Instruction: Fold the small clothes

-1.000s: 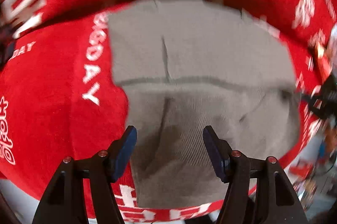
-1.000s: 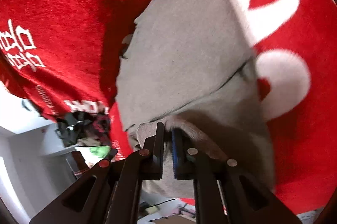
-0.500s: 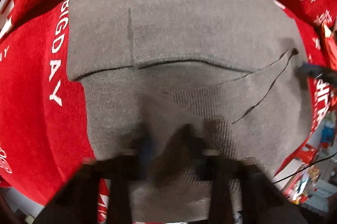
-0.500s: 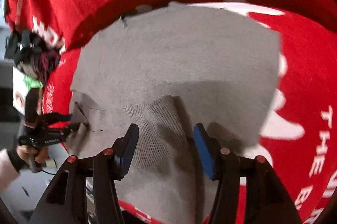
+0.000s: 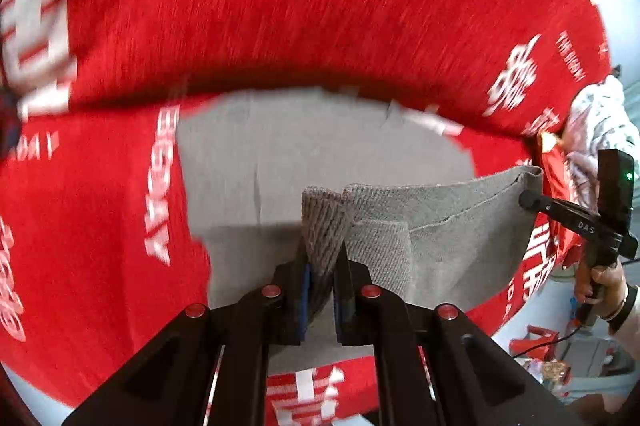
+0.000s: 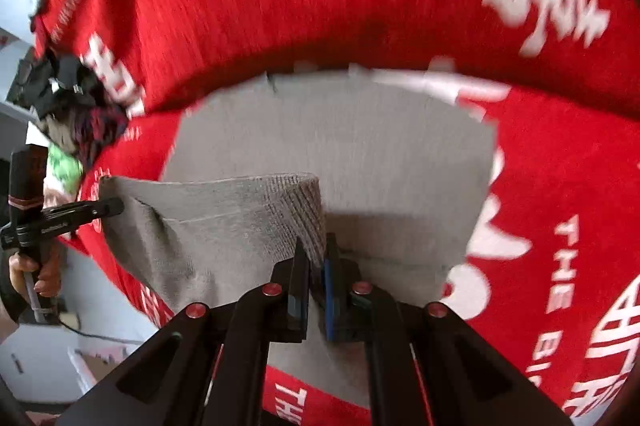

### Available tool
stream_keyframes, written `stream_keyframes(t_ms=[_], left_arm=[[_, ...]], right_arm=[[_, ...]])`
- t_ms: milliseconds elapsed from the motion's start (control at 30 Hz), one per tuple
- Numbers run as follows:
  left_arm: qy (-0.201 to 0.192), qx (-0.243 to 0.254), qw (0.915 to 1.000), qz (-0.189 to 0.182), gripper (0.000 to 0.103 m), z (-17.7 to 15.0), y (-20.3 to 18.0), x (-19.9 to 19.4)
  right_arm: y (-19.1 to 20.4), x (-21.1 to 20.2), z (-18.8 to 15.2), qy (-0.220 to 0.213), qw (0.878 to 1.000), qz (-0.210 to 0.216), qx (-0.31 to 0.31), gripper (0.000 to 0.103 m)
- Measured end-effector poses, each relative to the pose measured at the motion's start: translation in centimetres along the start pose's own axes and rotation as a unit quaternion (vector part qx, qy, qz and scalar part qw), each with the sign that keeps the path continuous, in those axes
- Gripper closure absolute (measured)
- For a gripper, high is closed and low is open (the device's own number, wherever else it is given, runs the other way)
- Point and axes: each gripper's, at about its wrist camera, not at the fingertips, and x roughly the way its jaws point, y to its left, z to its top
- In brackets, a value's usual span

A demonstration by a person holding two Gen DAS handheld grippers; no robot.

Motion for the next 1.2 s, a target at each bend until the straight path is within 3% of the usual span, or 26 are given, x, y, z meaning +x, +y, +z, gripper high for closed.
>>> stream_keyframes(t_ms=[167,333,500,600,700,733,833,867,1000,1033,1067,1133,1200], left_arm=[[-0.046,0.026,0.9983,0.023,0.093,6.2,0.5,1.7],[-0.024,0.0,0.9956,0.091,0.092,10.2,3.1,9.7],[0.004,-0.043,0.9825,0.181,0.092,10.3,5.6,15.1],[0.013,-0.053,0.9779,0.202,0.092,10.1,6.5,15.2],[0.009,-0.04,0.9782,0.203,0.092,9.7,6.4,13.7],[0.01,-0.037,0.9797,0.196,0.092,9.5,6.2,13.3],[0.018,-0.039,0.9819,0.184,0.092,8.8,5.6,12.9],[0.022,-0.044,0.9827,0.178,0.092,8.6,5.3,13.0],[0.04,-0.047,0.9816,0.181,0.092,6.9,3.9,15.3],[0.049,-0.048,0.9803,0.185,0.092,6.4,3.8,16.3],[0.056,-0.049,0.9783,0.194,0.092,5.6,3.5,17.1],[0.042,-0.045,0.9775,0.202,0.092,5.0,3.4,17.4],[0.04,-0.046,0.9777,0.201,0.092,4.9,3.4,17.4]], right_arm=[[-0.2,-0.5,5.8,-0.043,0.998,-0.025,-0.029,0.097],[-2.3,5.8,10.2,-0.021,0.998,-0.056,-0.028,0.097],[-7.1,12.1,11.5,0.021,0.997,-0.073,0.028,0.097],[-9.8,13.8,11.2,0.045,0.994,-0.061,0.085,0.097],[-10.2,12.2,10.8,0.027,0.994,-0.051,0.095,0.096],[-9.8,11.5,10.7,0.02,0.995,-0.044,0.083,0.093],[-8.0,11.1,10.9,0.02,0.999,-0.022,0.046,0.059],[-7.3,11.5,11.1,0.025,0.999,-0.026,0.035,0.057],[-5.1,14.6,11.4,0.048,0.996,-0.069,-0.013,0.057],[-4.1,16.1,11.1,0.069,0.992,-0.095,-0.046,0.067],[-3.4,17.0,10.7,0.083,0.985,-0.129,-0.079,0.098],[-2.8,17.5,10.1,0.072,0.971,-0.187,-0.13,0.096],[-4.6,16.6,10.2,0.061,0.973,-0.206,-0.09,0.096]])
